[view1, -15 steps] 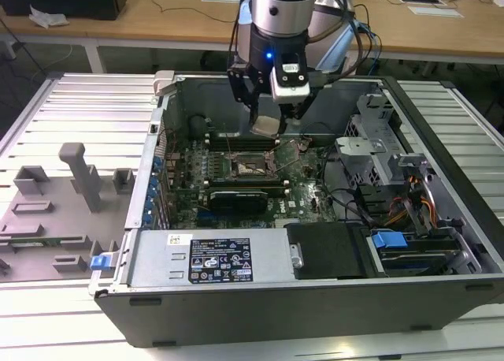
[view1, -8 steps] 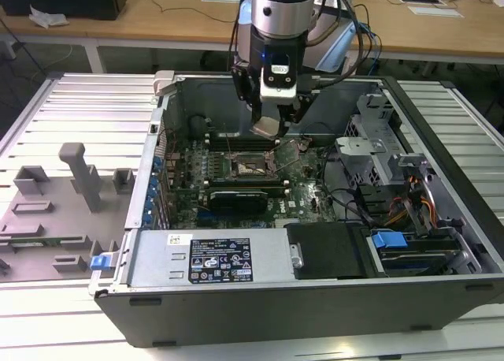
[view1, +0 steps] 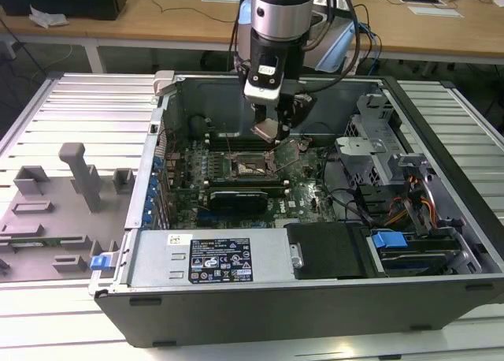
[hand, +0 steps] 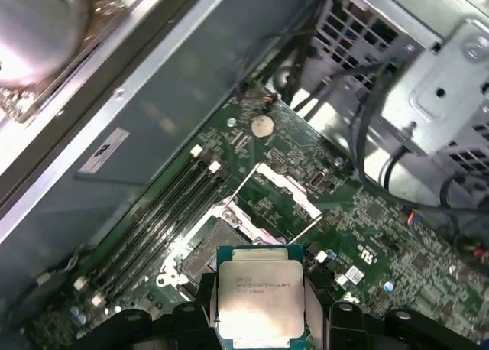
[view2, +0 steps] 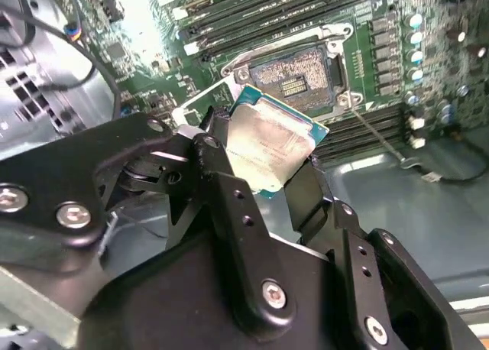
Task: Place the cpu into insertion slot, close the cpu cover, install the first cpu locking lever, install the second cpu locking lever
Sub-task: 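Place the cpu into insertion slot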
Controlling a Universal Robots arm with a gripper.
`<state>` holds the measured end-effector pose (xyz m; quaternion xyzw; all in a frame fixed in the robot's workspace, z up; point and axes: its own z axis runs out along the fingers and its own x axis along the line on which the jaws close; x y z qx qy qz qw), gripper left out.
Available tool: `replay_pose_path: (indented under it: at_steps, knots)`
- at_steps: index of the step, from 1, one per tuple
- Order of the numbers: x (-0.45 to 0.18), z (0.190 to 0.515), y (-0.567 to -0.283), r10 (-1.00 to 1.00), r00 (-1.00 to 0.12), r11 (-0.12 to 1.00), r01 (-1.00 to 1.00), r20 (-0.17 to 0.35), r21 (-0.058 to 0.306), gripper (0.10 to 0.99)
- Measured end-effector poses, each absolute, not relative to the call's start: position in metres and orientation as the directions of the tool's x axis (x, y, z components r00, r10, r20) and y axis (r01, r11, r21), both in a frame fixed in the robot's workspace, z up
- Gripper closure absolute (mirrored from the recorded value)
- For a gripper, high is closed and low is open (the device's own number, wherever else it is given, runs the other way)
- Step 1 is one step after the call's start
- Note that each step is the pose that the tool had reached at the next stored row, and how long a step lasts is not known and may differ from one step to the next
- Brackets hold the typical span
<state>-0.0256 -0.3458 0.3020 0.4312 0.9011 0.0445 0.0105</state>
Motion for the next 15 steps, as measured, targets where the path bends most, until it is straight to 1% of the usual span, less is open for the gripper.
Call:
replay_pose_path:
  at_steps: [6, 9, 11, 15]
  knots:
    - [-0.0256, 0.2975, -0.3458, 0.881, -0.473, 0.470, 0.878, 0.019, 0.089, 0.545]
    - [-0.0256, 0.2962, -0.3458, 0.905, -0.424, 0.421, 0.903, 0.019, 0.089, 0.545]
    - [-0.0256, 0.2945, -0.3458, 0.933, -0.361, 0.358, 0.930, 0.019, 0.089, 0.545]
    - [-0.0256, 0.2926, -0.3458, 0.958, -0.286, 0.283, 0.955, 0.019, 0.089, 0.545]
